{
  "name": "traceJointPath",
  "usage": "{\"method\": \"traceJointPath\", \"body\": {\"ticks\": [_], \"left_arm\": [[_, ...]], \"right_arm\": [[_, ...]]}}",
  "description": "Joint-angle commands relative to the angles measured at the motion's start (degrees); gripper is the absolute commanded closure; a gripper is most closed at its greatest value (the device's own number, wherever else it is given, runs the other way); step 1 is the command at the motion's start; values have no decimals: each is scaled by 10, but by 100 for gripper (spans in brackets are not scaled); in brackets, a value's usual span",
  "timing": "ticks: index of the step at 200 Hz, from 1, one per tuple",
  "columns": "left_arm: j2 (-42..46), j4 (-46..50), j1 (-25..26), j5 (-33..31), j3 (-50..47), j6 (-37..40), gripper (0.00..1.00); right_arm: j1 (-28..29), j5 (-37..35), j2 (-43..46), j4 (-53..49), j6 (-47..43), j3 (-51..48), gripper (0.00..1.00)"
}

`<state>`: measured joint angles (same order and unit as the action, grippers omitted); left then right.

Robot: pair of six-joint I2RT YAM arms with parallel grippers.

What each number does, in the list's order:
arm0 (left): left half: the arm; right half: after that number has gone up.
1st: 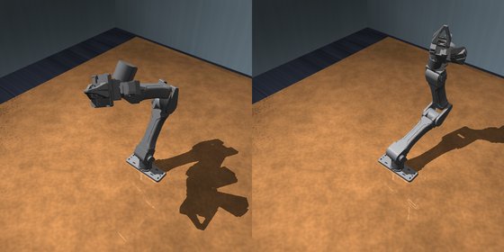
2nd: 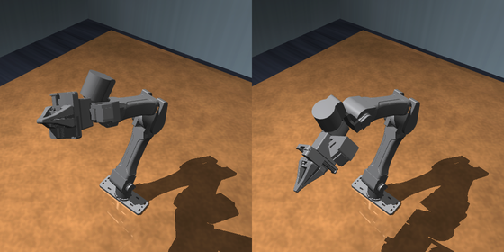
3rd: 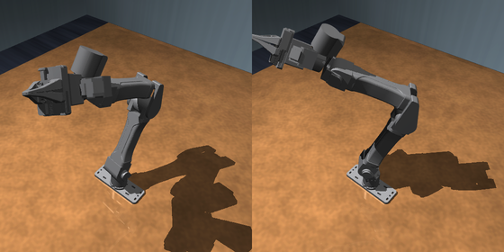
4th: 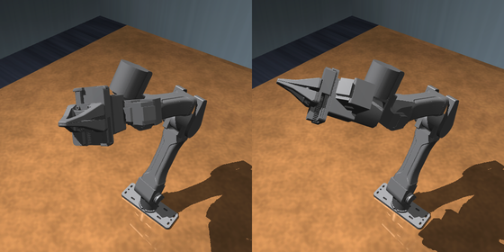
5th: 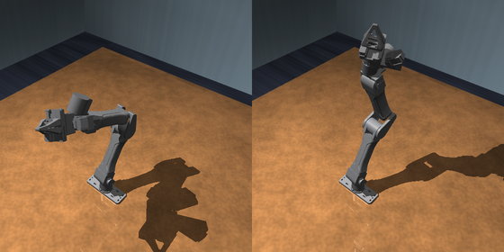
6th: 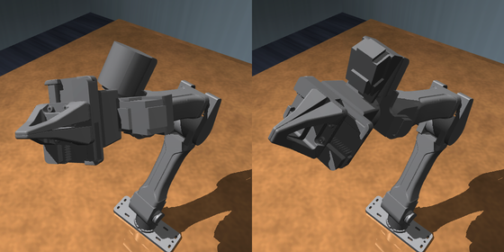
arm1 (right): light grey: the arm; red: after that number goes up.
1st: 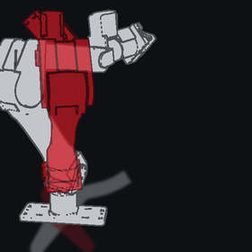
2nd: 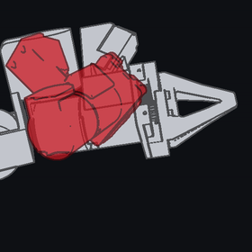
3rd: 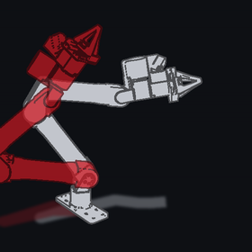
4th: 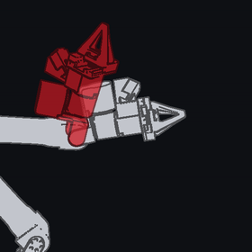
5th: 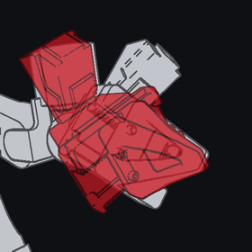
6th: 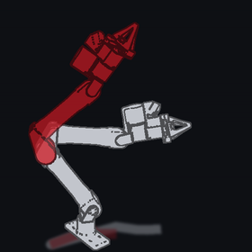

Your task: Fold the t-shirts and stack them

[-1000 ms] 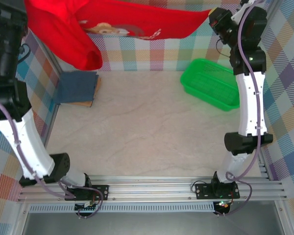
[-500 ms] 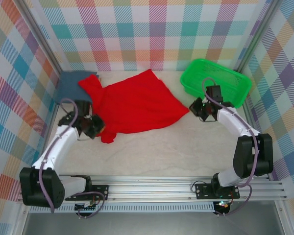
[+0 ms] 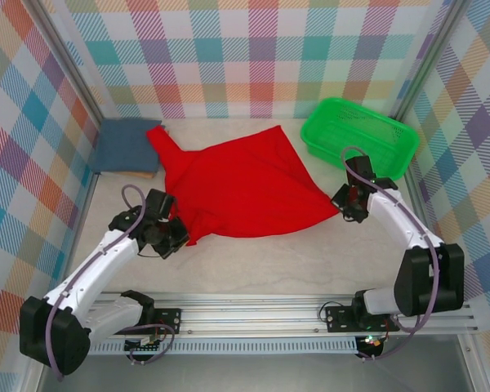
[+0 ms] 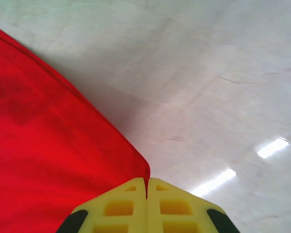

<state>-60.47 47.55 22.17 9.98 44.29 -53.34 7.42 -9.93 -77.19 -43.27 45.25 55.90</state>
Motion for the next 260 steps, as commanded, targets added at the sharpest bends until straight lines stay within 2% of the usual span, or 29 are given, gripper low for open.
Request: {"method": "traceJointPath", "body": {"ticks": [1, 34, 56, 77, 91, 116, 133, 149, 180, 202, 239, 260], "left_arm": [[-12, 0, 36, 16, -4, -45, 100], [-60, -32, 125, 29, 9, -78, 100], [-67, 35, 160, -30, 55, -68, 100], [-17, 115, 148, -147, 151, -74, 100], [5, 147, 145, -268, 252, -63, 100], [26, 67, 144, -421, 374, 29, 100], [15, 7, 144, -469, 448, 130, 100], [4, -27, 144, -505, 508, 193, 100], [-13, -106, 144, -542, 609, 309, 100], [-36, -156, 144, -543, 680, 380, 100], [-116, -171, 138, -509, 810, 465, 100], [-179, -156, 100, -477, 881, 478, 100]], "right_arm": [[-4, -78, 39, -104, 30, -15, 100], [-10, -113, 72, -159, 60, -36, 100], [-9, -75, 83, -171, 68, -42, 100], [40, -91, 143, -133, 39, -9, 100], [72, -101, 193, -60, -14, 18, 100], [79, -105, 230, 33, -63, 89, 100], [80, -112, 234, 77, -81, 148, 100], [80, -113, 230, 112, -90, 202, 100], [79, -96, 218, 171, -120, 294, 100], [80, -88, 210, 204, -142, 343, 100], [80, -74, 182, 234, -153, 406, 100], [80, -60, 150, 253, -149, 430, 100]]}}
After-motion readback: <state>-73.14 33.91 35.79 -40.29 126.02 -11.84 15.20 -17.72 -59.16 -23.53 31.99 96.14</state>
